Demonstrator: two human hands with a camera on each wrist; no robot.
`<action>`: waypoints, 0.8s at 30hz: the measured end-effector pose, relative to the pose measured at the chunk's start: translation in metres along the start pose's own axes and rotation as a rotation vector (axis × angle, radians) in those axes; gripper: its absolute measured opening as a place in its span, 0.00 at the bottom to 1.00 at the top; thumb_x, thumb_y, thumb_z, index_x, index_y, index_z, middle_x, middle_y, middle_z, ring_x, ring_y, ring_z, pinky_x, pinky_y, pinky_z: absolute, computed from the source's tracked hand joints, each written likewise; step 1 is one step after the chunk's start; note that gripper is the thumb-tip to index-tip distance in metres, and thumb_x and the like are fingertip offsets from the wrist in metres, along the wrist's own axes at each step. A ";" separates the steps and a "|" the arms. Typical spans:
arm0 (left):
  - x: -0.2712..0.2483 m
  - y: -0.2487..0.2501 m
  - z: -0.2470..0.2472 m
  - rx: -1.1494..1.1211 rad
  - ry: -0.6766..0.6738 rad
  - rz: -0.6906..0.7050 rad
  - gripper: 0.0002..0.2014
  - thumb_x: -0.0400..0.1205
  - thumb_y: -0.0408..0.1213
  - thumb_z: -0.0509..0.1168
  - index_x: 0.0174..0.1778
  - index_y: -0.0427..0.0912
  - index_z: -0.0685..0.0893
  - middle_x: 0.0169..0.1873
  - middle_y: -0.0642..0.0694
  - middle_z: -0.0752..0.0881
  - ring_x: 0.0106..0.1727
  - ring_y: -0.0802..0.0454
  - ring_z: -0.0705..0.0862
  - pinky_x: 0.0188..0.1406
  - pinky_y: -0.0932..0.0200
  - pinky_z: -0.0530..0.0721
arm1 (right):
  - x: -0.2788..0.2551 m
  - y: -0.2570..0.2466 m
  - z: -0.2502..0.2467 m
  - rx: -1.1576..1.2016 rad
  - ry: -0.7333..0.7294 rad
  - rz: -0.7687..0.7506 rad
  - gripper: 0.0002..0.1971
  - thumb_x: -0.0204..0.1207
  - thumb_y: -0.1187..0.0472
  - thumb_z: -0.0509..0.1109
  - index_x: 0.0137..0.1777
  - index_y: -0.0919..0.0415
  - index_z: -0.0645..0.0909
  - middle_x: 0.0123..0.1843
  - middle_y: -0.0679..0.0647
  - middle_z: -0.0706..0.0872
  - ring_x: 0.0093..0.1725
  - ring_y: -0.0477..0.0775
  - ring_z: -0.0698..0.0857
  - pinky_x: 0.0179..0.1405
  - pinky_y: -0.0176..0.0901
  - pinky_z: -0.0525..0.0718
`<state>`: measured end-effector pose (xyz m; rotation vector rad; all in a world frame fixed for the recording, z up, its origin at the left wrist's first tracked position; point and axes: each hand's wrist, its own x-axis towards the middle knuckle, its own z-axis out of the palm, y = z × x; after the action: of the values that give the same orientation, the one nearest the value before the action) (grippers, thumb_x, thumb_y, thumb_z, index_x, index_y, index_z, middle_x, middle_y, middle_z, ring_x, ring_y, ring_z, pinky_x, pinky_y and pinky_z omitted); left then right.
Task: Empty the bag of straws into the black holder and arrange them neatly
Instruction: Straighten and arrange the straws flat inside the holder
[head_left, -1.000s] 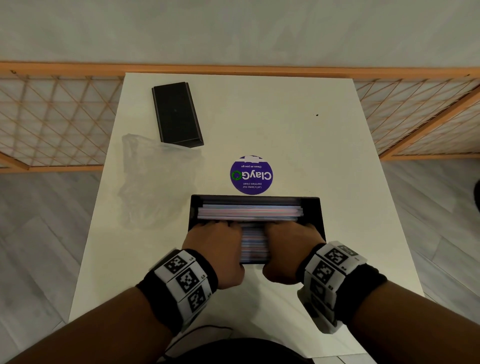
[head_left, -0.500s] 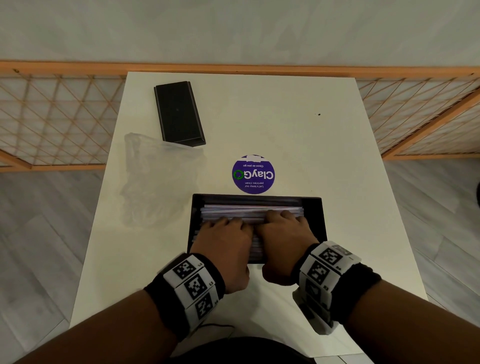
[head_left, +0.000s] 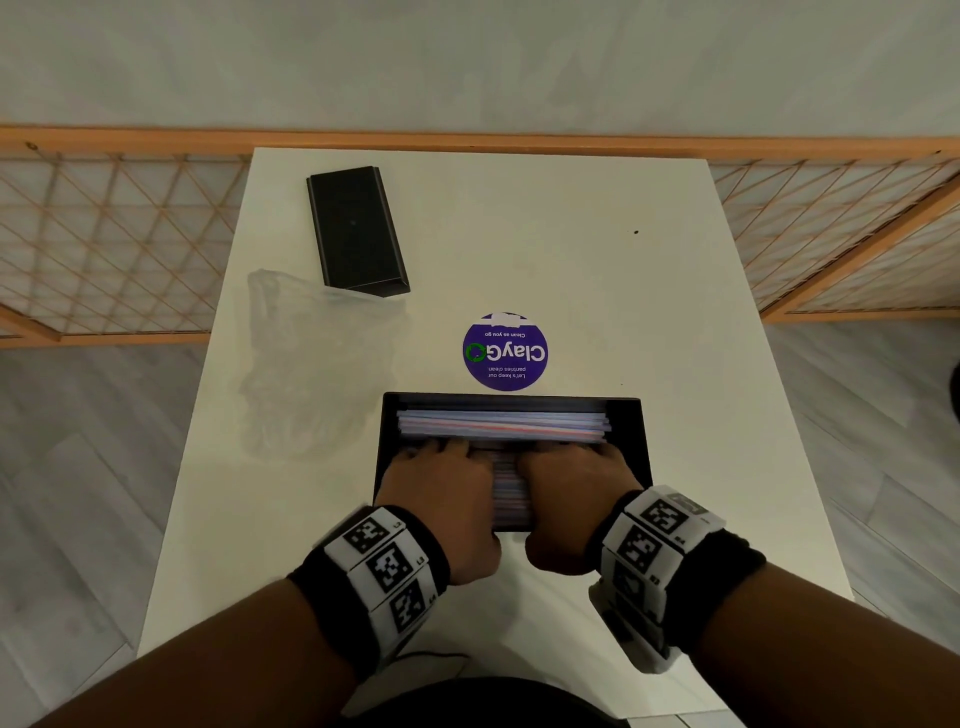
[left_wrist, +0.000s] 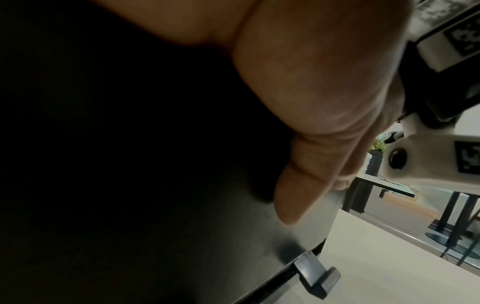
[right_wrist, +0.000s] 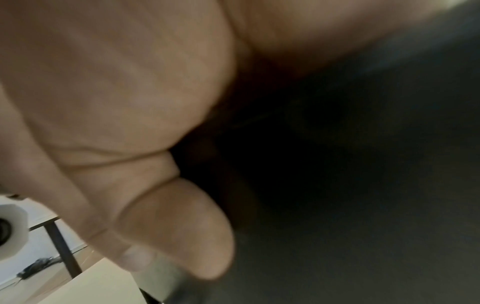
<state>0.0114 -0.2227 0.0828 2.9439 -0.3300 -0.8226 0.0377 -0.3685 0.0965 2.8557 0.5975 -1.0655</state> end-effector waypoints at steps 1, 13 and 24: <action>-0.001 0.001 -0.001 0.011 0.006 0.006 0.25 0.74 0.52 0.69 0.67 0.50 0.78 0.66 0.48 0.77 0.68 0.45 0.78 0.68 0.48 0.79 | -0.001 -0.002 -0.001 -0.015 0.002 -0.004 0.24 0.61 0.50 0.72 0.61 0.48 0.79 0.62 0.50 0.80 0.63 0.60 0.81 0.70 0.58 0.75; -0.002 -0.003 0.000 -0.053 -0.015 0.043 0.20 0.74 0.51 0.68 0.62 0.54 0.81 0.62 0.52 0.80 0.66 0.48 0.80 0.69 0.49 0.79 | -0.004 -0.005 0.000 -0.030 0.000 0.018 0.22 0.62 0.46 0.69 0.58 0.48 0.82 0.62 0.51 0.78 0.64 0.61 0.77 0.69 0.59 0.74; -0.001 -0.001 0.003 -0.049 -0.040 -0.003 0.25 0.73 0.54 0.69 0.66 0.52 0.80 0.66 0.49 0.78 0.67 0.47 0.79 0.68 0.50 0.79 | 0.001 -0.003 0.002 0.050 -0.033 0.025 0.18 0.62 0.48 0.69 0.54 0.48 0.80 0.50 0.47 0.86 0.53 0.55 0.85 0.65 0.52 0.80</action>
<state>0.0091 -0.2213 0.0801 2.8869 -0.3036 -0.8786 0.0358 -0.3656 0.0944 2.8737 0.5397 -1.1376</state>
